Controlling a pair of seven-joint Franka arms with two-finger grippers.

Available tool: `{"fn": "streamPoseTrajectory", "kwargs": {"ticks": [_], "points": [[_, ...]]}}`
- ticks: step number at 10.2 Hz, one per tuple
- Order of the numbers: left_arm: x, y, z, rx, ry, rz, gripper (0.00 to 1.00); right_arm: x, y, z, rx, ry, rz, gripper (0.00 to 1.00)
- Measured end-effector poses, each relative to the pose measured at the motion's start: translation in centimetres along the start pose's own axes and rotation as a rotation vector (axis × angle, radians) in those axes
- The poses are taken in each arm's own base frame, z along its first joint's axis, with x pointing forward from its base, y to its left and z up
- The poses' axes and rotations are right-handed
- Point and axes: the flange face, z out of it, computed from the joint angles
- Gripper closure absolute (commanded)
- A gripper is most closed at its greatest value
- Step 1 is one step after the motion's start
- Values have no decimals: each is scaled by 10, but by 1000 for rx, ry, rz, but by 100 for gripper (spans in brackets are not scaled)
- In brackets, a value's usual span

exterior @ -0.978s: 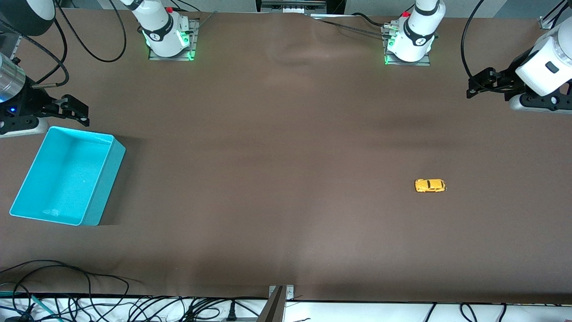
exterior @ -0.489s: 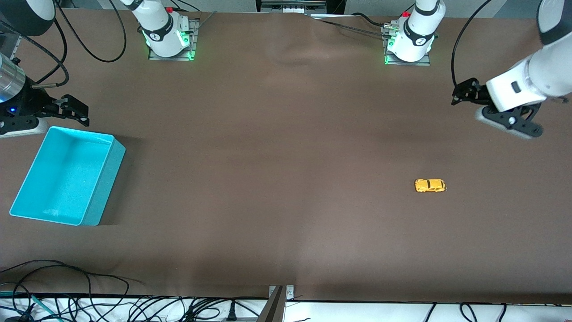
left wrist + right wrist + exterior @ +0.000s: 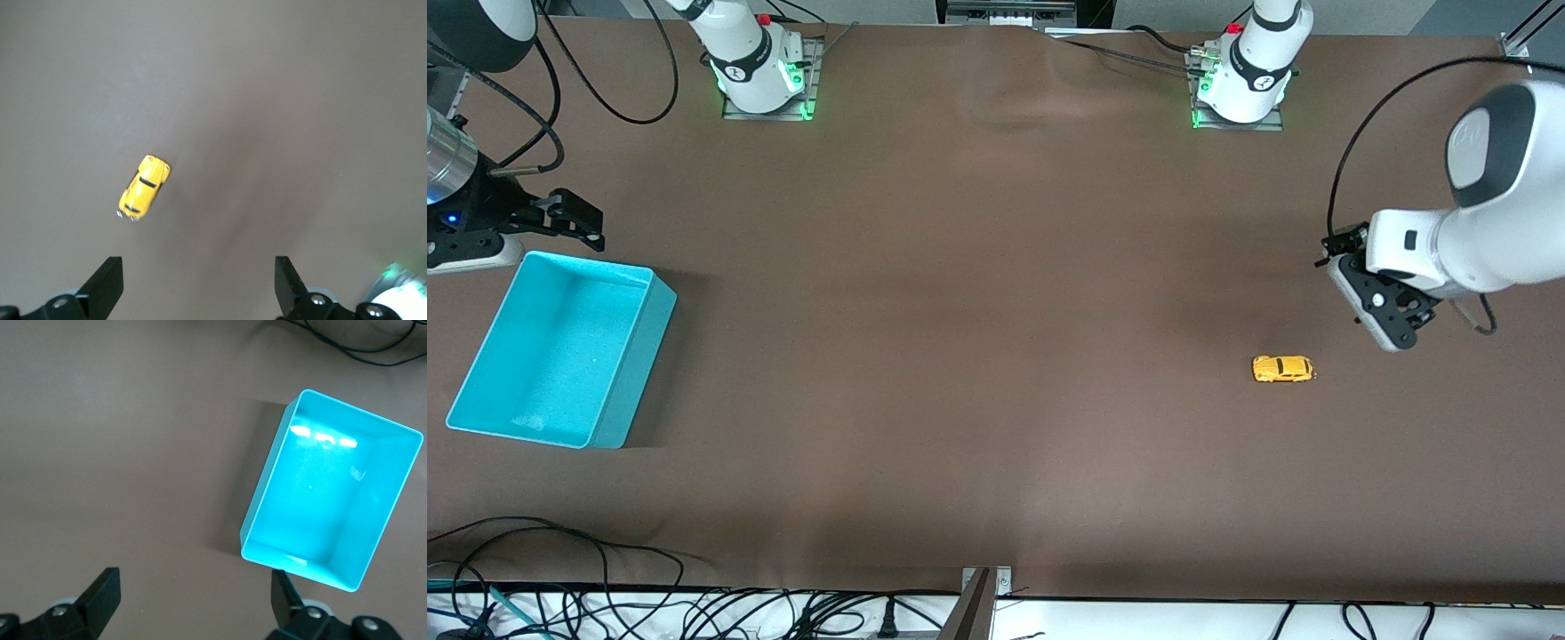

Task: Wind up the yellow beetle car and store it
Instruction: 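Lower the left gripper over the yellow beetle car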

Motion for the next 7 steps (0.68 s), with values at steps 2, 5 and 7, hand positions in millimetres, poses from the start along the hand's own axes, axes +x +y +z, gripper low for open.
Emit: {"fn": "streamPoseTrajectory", "kwargs": {"ticks": [2,5,7], "points": [[-8,-40,53,6,13,187,0,0,0,0,0,0,0,0],[-17,-64,120,12,4,336,0,0,1,1,0,-1,1,0],[-18,-69,148,29,-13,360,0,-1,2,2,1,-10,3,0]]}}
